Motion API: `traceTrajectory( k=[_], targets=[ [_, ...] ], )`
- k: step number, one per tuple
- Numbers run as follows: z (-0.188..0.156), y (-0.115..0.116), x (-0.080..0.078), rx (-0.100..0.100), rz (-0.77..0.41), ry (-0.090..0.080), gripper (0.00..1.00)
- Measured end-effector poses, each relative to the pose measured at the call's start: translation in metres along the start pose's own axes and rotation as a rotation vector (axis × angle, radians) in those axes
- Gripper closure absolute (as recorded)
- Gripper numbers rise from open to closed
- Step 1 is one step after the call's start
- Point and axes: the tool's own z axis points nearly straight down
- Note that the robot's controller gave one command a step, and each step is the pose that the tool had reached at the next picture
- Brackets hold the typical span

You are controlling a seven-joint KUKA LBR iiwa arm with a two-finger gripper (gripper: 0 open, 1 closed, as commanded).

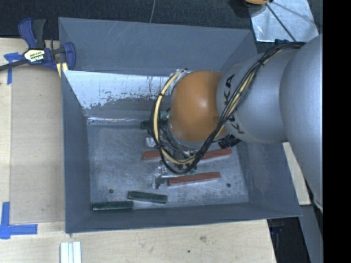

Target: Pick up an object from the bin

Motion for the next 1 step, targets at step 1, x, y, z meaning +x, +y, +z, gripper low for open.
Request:
traceTrajectory(
  k=[1],
  targets=[
    [0.0352,-0.0475,-0.0343,-0.004,0.019,-0.026,1.00]
  ],
)
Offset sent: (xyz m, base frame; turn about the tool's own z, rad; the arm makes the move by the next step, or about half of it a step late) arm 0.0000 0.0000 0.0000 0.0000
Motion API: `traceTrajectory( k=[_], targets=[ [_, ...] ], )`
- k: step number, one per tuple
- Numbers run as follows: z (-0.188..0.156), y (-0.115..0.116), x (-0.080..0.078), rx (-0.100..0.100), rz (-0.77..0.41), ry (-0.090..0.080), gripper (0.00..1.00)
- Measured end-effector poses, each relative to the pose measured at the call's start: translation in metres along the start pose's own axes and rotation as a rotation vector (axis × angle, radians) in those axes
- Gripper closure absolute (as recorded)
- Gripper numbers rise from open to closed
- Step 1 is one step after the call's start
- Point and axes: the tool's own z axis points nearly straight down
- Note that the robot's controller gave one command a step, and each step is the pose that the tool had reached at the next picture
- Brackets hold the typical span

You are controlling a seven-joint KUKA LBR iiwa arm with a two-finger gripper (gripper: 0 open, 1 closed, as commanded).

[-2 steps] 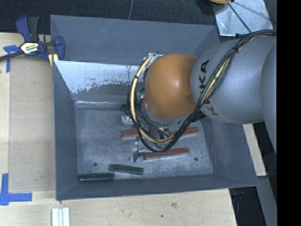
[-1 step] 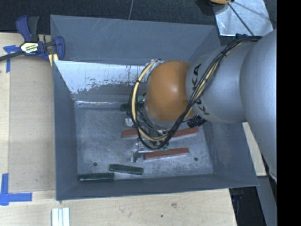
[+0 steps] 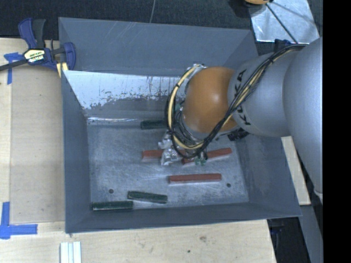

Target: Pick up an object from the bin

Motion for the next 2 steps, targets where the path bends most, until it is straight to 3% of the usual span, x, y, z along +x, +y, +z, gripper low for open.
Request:
traceTrajectory(
  k=[1,2],
  targets=[
    [0.000,0.000,0.000,0.000,0.000,0.000,1.00],
    [-0.139,-0.008,-0.001,0.005,-0.035,0.026,1.00]
  ],
)
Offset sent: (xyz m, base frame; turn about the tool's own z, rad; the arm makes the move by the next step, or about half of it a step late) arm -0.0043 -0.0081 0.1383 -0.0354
